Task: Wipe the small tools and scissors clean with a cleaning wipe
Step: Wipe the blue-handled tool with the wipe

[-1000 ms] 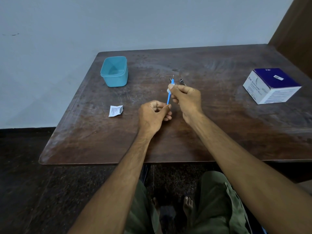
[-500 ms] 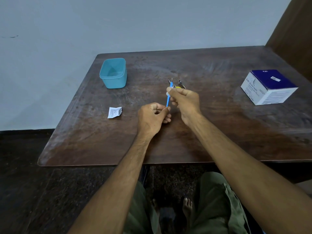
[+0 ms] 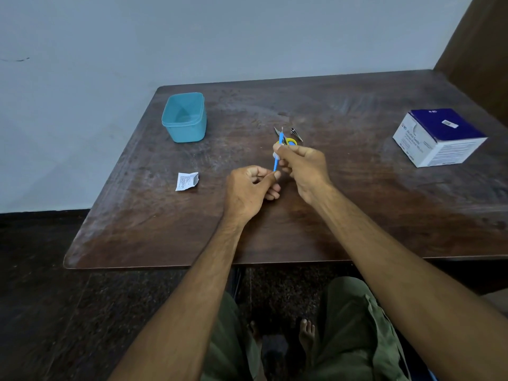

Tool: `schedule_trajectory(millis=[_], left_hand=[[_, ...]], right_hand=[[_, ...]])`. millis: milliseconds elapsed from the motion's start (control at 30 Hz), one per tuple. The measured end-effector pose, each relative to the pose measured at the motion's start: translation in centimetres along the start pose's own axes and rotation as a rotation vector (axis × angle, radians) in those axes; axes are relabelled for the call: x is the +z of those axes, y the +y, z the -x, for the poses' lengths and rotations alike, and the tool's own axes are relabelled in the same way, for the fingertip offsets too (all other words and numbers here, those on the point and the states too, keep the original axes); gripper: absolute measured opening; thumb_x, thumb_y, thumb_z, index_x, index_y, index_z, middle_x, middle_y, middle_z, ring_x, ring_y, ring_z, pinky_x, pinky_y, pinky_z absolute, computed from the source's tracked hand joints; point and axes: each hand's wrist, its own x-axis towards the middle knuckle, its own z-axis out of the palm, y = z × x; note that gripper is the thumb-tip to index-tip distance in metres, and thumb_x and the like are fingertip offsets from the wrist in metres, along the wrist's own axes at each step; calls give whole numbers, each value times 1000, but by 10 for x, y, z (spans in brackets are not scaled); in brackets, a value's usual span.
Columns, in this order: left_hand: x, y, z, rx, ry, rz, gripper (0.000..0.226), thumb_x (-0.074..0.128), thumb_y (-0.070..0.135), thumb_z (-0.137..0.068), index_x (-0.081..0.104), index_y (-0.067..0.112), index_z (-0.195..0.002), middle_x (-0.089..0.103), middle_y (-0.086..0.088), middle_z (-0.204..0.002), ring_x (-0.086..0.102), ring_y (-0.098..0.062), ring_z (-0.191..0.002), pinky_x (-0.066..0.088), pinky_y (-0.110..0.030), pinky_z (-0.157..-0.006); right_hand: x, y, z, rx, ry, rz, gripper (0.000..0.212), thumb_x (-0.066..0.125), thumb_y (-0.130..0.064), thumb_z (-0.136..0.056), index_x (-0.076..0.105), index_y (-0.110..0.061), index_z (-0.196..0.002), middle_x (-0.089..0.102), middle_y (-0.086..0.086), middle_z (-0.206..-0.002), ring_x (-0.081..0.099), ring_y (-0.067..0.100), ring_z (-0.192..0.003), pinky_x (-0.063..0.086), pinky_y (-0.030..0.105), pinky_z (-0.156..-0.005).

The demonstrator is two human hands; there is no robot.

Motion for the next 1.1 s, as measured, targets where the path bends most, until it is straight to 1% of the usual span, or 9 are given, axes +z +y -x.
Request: schedule_trajectory(millis=[100, 200, 300, 433, 600, 700, 900, 967, 1100], left_hand=[[3, -1, -2, -11, 38, 23, 30, 58, 24, -96, 69, 2, -79, 70, -11, -66, 66, -20, -52, 54, -25, -50], [3, -4, -9, -17, 179, 95, 29, 52, 28, -99, 69, 10, -83, 70, -9, -73, 66, -17, -60, 54, -26, -55], [1, -1, -15, -44, 270, 225, 27, 57, 28, -97, 70, 6, -89, 67, -5, -74, 62, -9, -64, 52, -22, -58], [-1, 2, -20, -45, 188, 220, 26, 66, 27, -91, 72, 3, -88, 66, -2, -69, 55, -5, -59, 45, -18, -56], [-4, 1, -28, -29, 94, 233, 14, 69, 14, -88, 70, 7, -75, 58, 1, -57, 48, -5, -51, 38, -17, -46], [-5, 4, -31, -74, 117, 302, 16, 67, 14, -89, 71, 8, -76, 58, 0, -58, 48, -5, -51, 39, -17, -46], [-5, 5, -36, -92, 177, 438, 20, 64, 18, -92, 70, 8, -76, 68, 6, -71, 48, -4, -51, 42, -16, -49], [-4, 4, -34, -85, 173, 460, 21, 62, 18, -93, 69, 8, -76, 69, 5, -73, 49, -4, -51, 45, -17, -52], [-3, 1, -31, -62, 134, 394, 20, 62, 16, -93, 70, 8, -76, 64, 4, -62, 51, -5, -51, 47, -18, -55]], right_hand=[[-8, -3, -5, -8, 15, 15, 13, 74, -21, -81, 71, -15, -70, 68, -2, -71, 53, 3, -58, 42, 19, -59], [-13, -7, -5, -62, -44, 102, 14, 73, -19, -82, 72, -13, -70, 67, 0, -69, 53, 2, -55, 42, 17, -55], [-15, -5, 3, -157, -179, 274, 11, 72, -14, -83, 72, -8, -74, 64, 1, -66, 52, 3, -54, 43, 15, -55], [-14, 2, 5, -267, -239, 433, 8, 74, -13, -81, 74, -6, -79, 68, -1, -66, 59, 6, -62, 50, 26, -66], [-14, 9, 8, -352, -256, 509, 9, 75, -15, -81, 74, -6, -80, 71, -2, -70, 61, 2, -62, 50, 23, -64], [-16, 9, 11, -325, -236, 486, 11, 76, -17, -80, 76, -7, -82, 73, 2, -73, 62, 5, -63, 50, 25, -63], [-27, 8, 22, -157, -282, 443, 10, 76, -20, -80, 76, -11, -82, 73, 9, -74, 57, 4, -58, 44, 15, -55], [-26, 4, 22, -99, -286, 406, 12, 77, -21, -79, 75, -10, -84, 72, 6, -73, 57, 5, -59, 43, 16, -54], [-12, 0, 21, -36, -263, 257, 6, 76, -18, -80, 74, -12, -79, 70, -5, -66, 56, -2, -55, 42, 16, -54]])
